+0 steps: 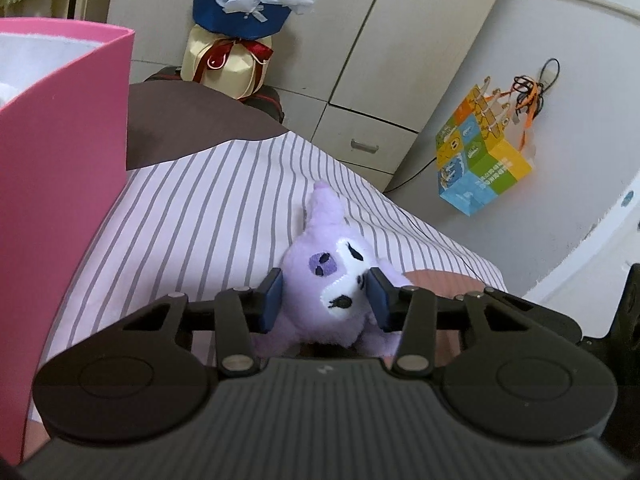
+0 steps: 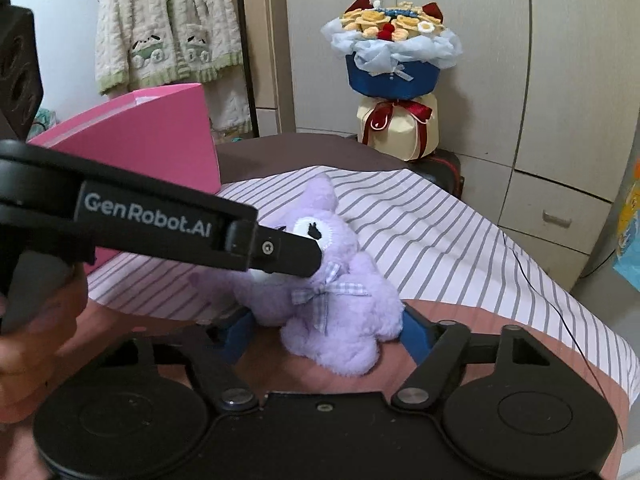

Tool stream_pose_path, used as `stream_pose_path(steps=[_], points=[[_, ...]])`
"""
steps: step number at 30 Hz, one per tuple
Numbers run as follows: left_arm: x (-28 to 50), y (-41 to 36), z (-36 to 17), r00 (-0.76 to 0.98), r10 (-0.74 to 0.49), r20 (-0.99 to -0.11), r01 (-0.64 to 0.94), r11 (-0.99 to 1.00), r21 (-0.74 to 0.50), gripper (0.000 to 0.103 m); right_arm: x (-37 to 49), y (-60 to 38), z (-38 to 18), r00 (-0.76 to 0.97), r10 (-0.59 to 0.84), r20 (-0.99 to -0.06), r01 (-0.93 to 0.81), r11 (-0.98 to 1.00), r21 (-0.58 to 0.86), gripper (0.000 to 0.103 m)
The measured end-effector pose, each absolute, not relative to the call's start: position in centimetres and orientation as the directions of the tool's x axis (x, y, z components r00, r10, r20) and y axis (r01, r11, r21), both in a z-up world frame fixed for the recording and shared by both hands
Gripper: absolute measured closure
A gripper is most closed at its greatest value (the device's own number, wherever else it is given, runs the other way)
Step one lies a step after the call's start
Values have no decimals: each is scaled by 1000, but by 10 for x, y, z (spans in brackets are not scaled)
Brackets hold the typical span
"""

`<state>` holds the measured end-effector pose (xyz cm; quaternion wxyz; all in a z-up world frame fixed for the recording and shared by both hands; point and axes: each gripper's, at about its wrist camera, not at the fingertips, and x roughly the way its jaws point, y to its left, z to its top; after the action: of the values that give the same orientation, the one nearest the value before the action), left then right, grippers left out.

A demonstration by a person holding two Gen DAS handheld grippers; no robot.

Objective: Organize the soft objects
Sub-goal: 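Grasp the lilac plush with the left tool and lift it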

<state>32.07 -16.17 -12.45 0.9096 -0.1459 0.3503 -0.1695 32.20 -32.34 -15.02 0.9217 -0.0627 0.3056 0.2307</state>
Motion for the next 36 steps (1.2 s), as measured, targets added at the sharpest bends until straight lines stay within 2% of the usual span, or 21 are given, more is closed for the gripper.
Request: stream_pose_path(steps=[5,21,36], points=[[304,-168,-117,718,-389,-577,244,918,-314,60,309,-320,-149,722,377,-580,-454,891,13,32],[224,-163,-85,705,-416,-574,384,905,-185,60,233,-309,-122,736,354,-577,-394,917,60,30],[138,-120,-83,658,-455,-600,471,870,-144,60,146,-271,-116,715,325,-619,-375,925,52,30]])
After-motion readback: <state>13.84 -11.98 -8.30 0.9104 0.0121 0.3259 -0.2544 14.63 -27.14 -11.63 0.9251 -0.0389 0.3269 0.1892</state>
